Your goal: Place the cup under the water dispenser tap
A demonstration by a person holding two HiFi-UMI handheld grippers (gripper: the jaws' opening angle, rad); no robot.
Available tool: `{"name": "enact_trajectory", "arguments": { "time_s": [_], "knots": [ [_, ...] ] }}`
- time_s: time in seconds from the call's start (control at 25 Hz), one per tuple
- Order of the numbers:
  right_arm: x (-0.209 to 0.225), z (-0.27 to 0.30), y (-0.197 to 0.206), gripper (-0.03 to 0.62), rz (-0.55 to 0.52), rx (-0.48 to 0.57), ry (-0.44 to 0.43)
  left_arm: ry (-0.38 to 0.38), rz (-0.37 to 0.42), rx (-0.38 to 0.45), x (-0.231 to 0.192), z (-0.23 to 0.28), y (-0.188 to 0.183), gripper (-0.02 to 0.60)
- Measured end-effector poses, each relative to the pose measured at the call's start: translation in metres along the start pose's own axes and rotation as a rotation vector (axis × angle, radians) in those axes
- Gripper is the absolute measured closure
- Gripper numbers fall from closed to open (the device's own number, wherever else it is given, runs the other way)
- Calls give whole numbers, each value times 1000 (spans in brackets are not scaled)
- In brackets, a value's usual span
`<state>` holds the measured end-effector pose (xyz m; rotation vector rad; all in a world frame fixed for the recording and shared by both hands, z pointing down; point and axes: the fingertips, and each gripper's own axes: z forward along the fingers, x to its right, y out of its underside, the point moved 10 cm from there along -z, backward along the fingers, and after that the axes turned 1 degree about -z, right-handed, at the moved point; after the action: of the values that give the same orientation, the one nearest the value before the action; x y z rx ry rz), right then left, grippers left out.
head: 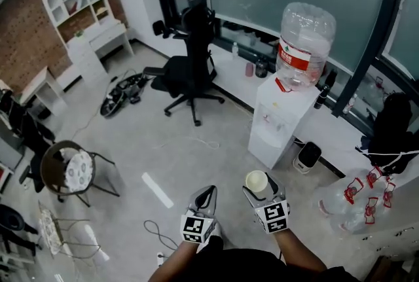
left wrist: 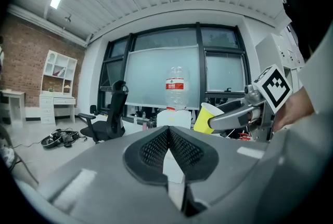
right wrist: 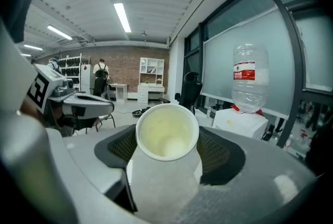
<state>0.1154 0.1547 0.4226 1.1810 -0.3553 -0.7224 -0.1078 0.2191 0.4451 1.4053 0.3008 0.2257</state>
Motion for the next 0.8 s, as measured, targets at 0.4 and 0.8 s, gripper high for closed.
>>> {"name": "enact_trajectory", "arguments": {
  "time_s": [0.4,0.8],
  "knots": [
    [4,79,-29,237,34,-14,97,94,34,-23,-91,61,-14,565],
    [25,102,-22,237,100,-55,221,202,33,-35,-120,99,-12,565]
  ]
}}
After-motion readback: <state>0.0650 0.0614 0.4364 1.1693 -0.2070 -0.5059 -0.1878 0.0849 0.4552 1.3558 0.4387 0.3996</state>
